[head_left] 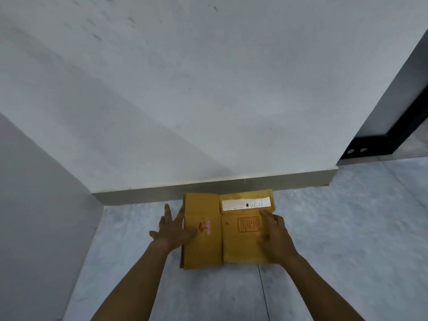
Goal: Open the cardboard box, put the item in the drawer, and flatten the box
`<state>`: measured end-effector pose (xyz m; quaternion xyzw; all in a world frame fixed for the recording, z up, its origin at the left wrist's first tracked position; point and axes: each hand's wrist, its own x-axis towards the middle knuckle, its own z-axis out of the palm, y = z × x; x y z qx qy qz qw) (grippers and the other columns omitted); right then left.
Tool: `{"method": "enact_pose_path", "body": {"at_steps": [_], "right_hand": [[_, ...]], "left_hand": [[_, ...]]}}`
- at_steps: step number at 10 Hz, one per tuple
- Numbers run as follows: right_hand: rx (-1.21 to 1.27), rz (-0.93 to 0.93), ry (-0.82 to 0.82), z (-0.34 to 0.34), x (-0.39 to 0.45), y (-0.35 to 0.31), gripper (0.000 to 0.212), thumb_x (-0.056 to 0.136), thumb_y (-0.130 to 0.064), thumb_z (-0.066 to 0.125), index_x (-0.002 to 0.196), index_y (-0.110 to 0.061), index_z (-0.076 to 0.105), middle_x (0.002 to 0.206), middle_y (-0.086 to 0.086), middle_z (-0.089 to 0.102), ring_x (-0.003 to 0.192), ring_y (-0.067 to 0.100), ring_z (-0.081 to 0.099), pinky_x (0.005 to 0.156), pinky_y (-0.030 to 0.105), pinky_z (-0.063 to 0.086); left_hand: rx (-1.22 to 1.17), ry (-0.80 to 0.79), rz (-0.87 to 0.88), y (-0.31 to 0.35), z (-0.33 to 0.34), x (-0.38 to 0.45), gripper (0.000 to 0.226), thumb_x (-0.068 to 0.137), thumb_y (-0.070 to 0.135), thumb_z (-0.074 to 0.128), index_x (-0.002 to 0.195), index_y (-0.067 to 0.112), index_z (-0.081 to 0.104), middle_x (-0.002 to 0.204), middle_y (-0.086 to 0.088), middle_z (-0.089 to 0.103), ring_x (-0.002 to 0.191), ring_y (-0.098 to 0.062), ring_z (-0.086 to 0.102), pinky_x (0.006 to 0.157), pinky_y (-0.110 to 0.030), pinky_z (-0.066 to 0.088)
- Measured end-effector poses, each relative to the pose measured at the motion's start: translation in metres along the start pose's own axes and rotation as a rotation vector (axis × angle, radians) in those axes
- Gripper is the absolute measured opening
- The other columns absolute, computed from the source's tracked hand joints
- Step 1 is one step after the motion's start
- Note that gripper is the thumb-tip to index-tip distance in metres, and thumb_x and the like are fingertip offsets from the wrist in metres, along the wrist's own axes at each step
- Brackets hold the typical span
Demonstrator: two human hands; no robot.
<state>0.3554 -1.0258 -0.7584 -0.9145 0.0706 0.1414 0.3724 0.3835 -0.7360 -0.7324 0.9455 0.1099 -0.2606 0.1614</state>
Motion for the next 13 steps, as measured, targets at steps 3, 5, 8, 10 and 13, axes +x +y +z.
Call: {"method": "enact_pose_path", "body": {"at_steps": [3, 5, 8, 10, 13], "right_hand": [[0.075, 0.156, 0.106, 0.019, 0.047, 0.032, 0.044, 0.100, -0.033, 0.044, 0.140, -0.018, 0.035, 0.138, 0.014, 0.043, 0.112, 0.032, 0.051, 0.089, 0.041, 0.044], [-0.558, -0.096, -0.022, 0.031, 0.052, 0.038, 0.060, 0.096, -0.052, 0.026, 0.150, -0.025, 0.025, 0.161, 0.011, 0.014, 0.144, 0.037, 0.021, 0.112, 0.058, 0.027], [-0.623, -0.065, -0.164, 0.058, 0.052, 0.045, 0.126, 0.039, -0.080, -0.043, 0.152, -0.036, -0.008, 0.162, 0.004, -0.015, 0.149, 0.032, -0.012, 0.118, 0.054, 0.004], [-0.691, -0.019, -0.267, 0.053, 0.056, 0.034, 0.080, 0.090, -0.071, 0.019, 0.152, -0.031, -0.013, 0.161, 0.007, -0.020, 0.148, 0.035, -0.015, 0.118, 0.056, 0.005], [-0.673, -0.089, -0.140, 0.025, 0.041, 0.010, 0.069, 0.097, -0.053, 0.035, 0.154, -0.023, 0.010, 0.163, 0.007, 0.003, 0.150, 0.030, 0.004, 0.117, 0.052, 0.016]], "left_hand": [[0.245, -0.003, 0.216, 0.003, 0.056, 0.028, 0.092, 0.088, 0.058, 0.050, 0.149, 0.037, -0.016, 0.160, -0.004, -0.020, 0.147, -0.033, 0.013, 0.113, -0.053, 0.028], [0.567, -0.144, 0.468, 0.003, 0.091, 0.019, 0.077, 0.081, 0.080, 0.025, 0.118, 0.062, -0.040, 0.157, -0.003, -0.030, 0.147, -0.032, -0.017, 0.113, -0.065, 0.002], [0.512, -0.216, 0.386, 0.005, 0.095, 0.032, 0.095, 0.054, 0.092, 0.005, 0.138, 0.058, -0.023, 0.156, 0.000, -0.033, 0.145, -0.030, -0.023, 0.112, -0.065, 0.002], [0.517, -0.278, 0.369, 0.007, 0.091, 0.037, 0.089, 0.077, 0.083, 0.034, 0.144, 0.053, -0.016, 0.155, -0.001, -0.034, 0.145, -0.032, -0.023, 0.114, -0.063, 0.010], [0.352, -0.200, 0.349, 0.027, 0.052, 0.035, 0.069, 0.098, 0.048, 0.039, 0.153, 0.035, 0.000, 0.163, -0.001, -0.007, 0.149, -0.027, 0.008, 0.116, -0.051, 0.024]]}}
